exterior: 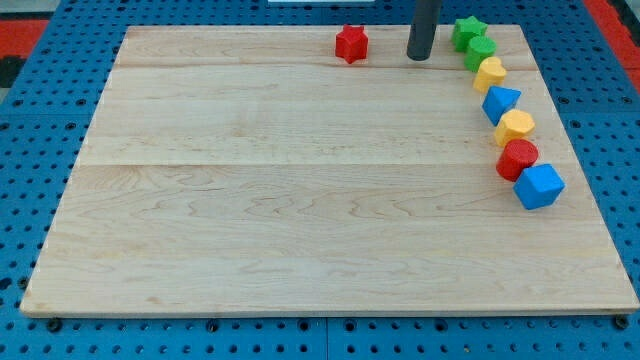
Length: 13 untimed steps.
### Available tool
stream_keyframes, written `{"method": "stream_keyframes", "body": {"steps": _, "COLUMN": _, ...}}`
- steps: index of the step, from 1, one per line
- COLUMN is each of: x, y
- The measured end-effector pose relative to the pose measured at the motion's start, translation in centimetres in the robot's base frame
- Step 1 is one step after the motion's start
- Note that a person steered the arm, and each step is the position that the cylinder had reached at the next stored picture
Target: Move the red star diagonally bottom left to the green circle
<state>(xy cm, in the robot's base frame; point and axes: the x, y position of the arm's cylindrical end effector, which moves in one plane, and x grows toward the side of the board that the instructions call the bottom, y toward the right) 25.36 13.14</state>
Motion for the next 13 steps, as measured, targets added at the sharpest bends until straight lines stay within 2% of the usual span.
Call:
{"method": "stream_keyframes", "body": {"steps": 1, "x": 0.0, "y": 0.0}}
{"method": "stream_keyframes", "body": {"steps": 3, "x": -3.3, "y": 1.7}}
{"method": "stream_keyframes", "body": {"steps": 5, "x": -3.9, "y": 1.9}}
{"method": "stream_keyframes", "body": {"steps": 7, "x": -3.9, "y": -4.9}}
{"method": "stream_keyframes", "body": {"steps": 11, "x": -5.4, "y": -5.3}}
{"method": "stream_keyframes", "body": {"steps": 13, "x": -5.4, "y": -7.7}}
